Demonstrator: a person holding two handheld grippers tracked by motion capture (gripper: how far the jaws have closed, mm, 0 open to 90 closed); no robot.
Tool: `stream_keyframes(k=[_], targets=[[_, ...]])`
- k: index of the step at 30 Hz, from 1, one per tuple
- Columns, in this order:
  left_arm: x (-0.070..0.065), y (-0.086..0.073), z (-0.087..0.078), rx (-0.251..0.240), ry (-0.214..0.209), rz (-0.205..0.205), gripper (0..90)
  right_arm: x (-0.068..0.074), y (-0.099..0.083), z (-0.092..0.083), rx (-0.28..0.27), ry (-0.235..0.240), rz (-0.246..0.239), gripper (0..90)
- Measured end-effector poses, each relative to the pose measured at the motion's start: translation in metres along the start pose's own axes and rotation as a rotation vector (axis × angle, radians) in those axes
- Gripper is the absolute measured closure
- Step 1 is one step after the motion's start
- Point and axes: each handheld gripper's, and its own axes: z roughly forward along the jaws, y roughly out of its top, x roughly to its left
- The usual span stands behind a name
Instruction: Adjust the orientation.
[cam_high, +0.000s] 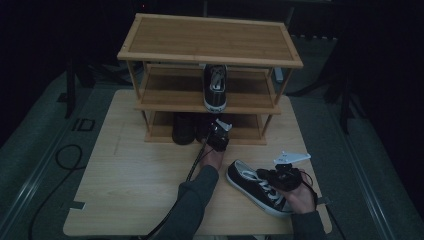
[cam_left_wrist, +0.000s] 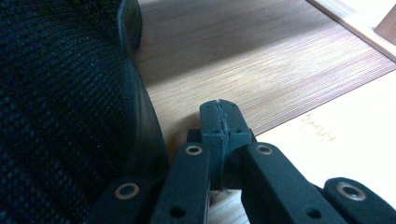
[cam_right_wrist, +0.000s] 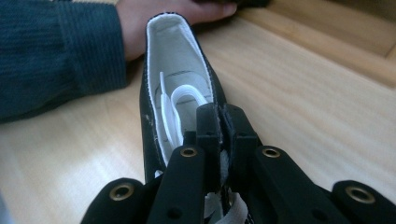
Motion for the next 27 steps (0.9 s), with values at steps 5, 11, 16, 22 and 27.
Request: stream_keyframes(k=[5,11,16,22,27], targets=[[0.000,0.000,0.000,0.000,-0.001,-0.001,90.0,-0.007,0.011,0.009,0.001,0.035,-0.017,86.3],[0.000,0.000,0.000,0.000,-0.001,-0.001,90.0,0.001,0.010,0.011,0.013,0.041,-0.039,82.9],[0.000,0.000,0.000,0.000,-0.001,-0.001,90.0,0.003,0.008,-0.001,-0.027,0.044,-0.019,71.7],[0.000,0.000,0.000,0.000,-0.001,0.000,90.0,-0.001,-0.008,-0.026,-0.077,0.015,0.027,70.6],[0.000,0.000,0.000,-0.001,-0.001,0.000,90.0,-0.009,-0.026,-0.036,-0.071,-0.006,0.065,77.7]])
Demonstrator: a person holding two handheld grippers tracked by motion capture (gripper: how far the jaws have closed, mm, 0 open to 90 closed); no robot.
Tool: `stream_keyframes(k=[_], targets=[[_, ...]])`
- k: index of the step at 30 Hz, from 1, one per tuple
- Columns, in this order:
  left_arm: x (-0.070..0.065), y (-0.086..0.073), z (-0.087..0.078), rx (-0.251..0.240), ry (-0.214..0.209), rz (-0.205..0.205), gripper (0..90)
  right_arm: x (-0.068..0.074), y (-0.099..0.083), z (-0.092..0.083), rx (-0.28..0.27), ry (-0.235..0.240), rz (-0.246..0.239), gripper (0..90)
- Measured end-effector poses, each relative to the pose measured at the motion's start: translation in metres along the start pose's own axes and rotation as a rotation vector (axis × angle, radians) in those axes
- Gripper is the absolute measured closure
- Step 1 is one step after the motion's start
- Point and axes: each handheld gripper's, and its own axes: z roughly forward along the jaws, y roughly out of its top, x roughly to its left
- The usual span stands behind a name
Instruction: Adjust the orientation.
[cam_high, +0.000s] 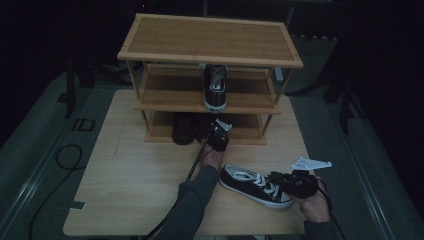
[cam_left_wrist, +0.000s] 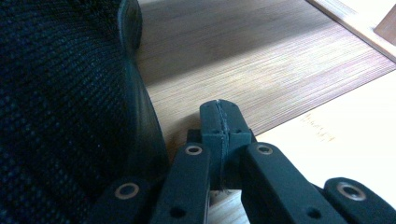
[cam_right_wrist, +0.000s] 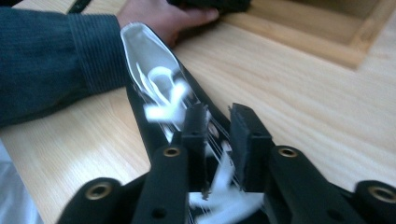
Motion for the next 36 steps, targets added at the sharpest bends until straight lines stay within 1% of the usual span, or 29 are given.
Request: stream_keyframes(k=[4,5,9,10,16,19,20,21,23,24,27,28,31,36], targets=[[0.000,0.000,0.000,0.000,0.000,0.000,90.0,-0.003,-0.011,-0.004,0.012,-0.004,0.025,87.7],[0.000,0.000,0.000,0.000,0.000,0.000,90.0,-0.003,-0.014,-0.004,0.013,-0.003,0.033,89.0],[0.000,0.000,0.000,0.000,0.000,0.000,90.0,-0.002,-0.021,-0.006,0.022,-0.007,0.044,89.9],[0.000,0.000,0.000,0.000,0.000,0.000,90.0,-0.001,-0.025,-0.006,0.038,-0.011,0.046,90.0],[0.000,0.000,0.000,0.000,0.000,0.000,90.0,0.001,-0.033,-0.007,0.081,-0.004,0.057,90.0],[0.000,0.000,0.000,0.000,0.000,0.000,90.0,0.000,-0.033,-0.005,0.091,-0.012,0.066,90.0],[0.000,0.000,0.000,0.000,0.000,0.000,90.0,0.000,-0.033,-0.005,0.091,-0.012,0.066,90.0],[0.000,0.000,0.000,0.000,0.000,0.000,90.0,0.000,-0.033,-0.004,0.100,-0.022,0.060,90.0],[0.000,0.000,0.000,0.000,0.000,0.000,90.0,0.001,-0.031,-0.001,0.111,-0.055,0.051,90.0],[0.000,0.000,0.000,0.000,0.000,0.000,90.0,0.000,-0.030,0.001,0.128,-0.087,0.046,90.0],[0.000,0.000,0.000,0.002,0.001,0.000,90.0,0.000,-0.028,0.004,0.132,-0.091,0.049,90.0],[0.000,0.000,0.000,0.000,0.000,-0.001,90.0,0.000,-0.027,0.005,0.134,-0.098,0.043,90.0],[0.000,0.000,0.000,0.000,-0.001,-0.001,90.0,-0.001,-0.025,0.006,0.127,-0.095,0.045,90.0],[0.000,0.000,0.000,0.002,0.001,0.000,90.0,-0.007,-0.022,0.007,0.125,-0.123,0.050,90.0]])
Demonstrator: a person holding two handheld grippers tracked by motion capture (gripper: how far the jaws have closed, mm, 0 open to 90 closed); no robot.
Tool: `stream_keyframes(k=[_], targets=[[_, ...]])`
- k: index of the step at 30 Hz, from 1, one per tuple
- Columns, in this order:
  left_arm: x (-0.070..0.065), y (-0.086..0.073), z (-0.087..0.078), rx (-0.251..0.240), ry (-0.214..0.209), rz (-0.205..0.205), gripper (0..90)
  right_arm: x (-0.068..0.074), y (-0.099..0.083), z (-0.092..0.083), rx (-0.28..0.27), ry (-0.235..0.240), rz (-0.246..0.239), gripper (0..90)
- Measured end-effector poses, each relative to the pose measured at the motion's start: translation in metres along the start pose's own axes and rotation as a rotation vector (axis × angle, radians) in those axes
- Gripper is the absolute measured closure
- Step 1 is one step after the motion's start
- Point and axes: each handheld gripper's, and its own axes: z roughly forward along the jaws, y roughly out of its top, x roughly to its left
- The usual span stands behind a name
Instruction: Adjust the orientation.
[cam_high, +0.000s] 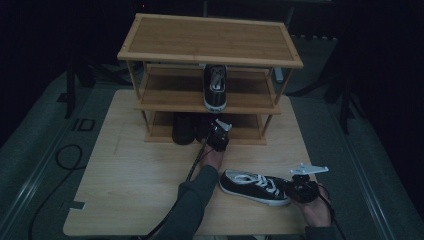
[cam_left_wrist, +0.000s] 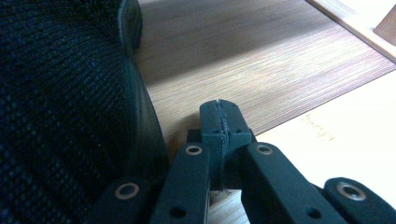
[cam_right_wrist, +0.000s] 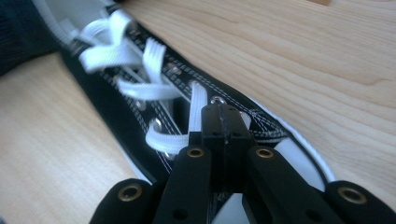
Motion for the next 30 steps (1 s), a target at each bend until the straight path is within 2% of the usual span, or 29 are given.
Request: stream_keyframes(k=[10,16,19,25,30], targets=[[0.000,0.000,0.000,-0.002,0.000,0.000,90.0,-0.009,0.013,0.007,-0.004,-0.038,0.011,90.0],[0.000,0.000,0.000,-0.002,-0.001,0.000,90.0,-0.012,0.025,0.017,0.007,-0.073,-0.005,90.0],[0.000,0.000,0.000,-0.002,0.000,0.000,90.0,-0.014,0.031,0.022,0.008,-0.074,-0.005,90.0],[0.000,0.000,0.000,-0.002,0.000,0.000,90.0,-0.015,0.047,0.036,0.015,-0.081,-0.043,90.0],[0.000,0.000,0.000,-0.002,-0.001,0.000,90.0,-0.013,0.061,0.048,0.019,-0.055,-0.083,90.0]])
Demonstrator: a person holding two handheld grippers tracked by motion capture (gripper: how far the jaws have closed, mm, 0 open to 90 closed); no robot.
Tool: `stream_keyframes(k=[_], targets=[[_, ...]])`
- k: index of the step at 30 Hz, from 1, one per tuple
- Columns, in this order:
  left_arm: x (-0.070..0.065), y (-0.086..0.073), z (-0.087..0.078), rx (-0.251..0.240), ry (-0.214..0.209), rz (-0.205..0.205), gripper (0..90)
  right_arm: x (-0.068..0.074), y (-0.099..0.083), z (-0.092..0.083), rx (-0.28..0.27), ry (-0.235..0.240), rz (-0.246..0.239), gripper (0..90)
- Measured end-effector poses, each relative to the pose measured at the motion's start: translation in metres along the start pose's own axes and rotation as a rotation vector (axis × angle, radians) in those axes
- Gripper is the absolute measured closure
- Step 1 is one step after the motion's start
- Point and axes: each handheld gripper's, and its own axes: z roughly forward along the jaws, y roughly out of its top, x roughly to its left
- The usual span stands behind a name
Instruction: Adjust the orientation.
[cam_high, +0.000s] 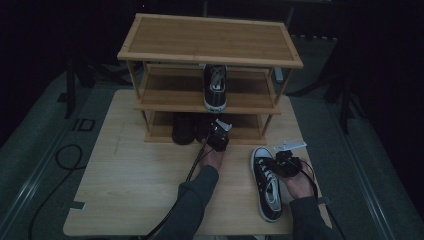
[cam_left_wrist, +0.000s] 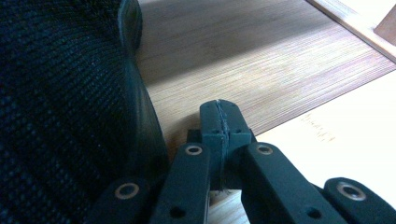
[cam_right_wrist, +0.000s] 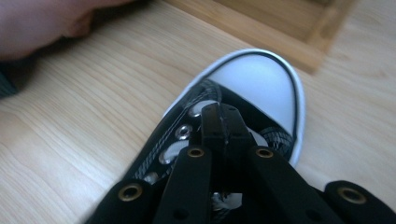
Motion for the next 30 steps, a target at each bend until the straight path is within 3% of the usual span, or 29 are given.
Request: stream_keyframes(k=[8,19,30], targets=[[0.000,0.000,0.000,0.001,0.000,0.000,90.0,0.006,0.013,0.010,-0.010,0.032,-0.027,90.0],[0.000,0.000,0.000,0.000,0.000,0.000,90.0,0.009,0.003,-0.021,-0.101,0.000,0.003,83.4],[0.000,0.000,0.000,0.001,0.001,0.001,90.0,0.007,-0.014,-0.038,-0.115,-0.028,0.054,78.9]])
